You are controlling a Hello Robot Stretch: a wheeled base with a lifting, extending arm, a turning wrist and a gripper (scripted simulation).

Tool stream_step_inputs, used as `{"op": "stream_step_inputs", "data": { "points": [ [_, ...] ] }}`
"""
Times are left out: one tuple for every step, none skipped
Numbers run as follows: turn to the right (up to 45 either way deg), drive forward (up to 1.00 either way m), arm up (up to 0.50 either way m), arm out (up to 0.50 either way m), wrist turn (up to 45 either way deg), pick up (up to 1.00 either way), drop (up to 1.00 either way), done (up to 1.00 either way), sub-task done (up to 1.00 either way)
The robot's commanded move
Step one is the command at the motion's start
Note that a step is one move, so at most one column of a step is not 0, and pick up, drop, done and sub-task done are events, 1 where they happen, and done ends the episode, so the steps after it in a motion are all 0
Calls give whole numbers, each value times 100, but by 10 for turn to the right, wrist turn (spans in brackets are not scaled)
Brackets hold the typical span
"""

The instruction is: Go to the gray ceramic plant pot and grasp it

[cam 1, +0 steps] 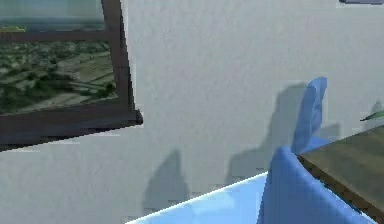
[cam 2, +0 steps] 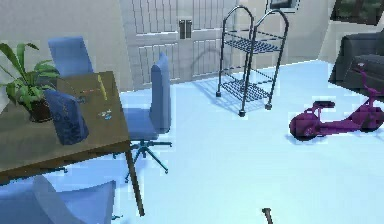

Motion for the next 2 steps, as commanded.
{"op": "stream_step_inputs", "data": {
  "points": [
    [0,50,0,0,0,0,0,0,0],
    [270,0,0,0,0,0,0,0,0]
  ]
}}
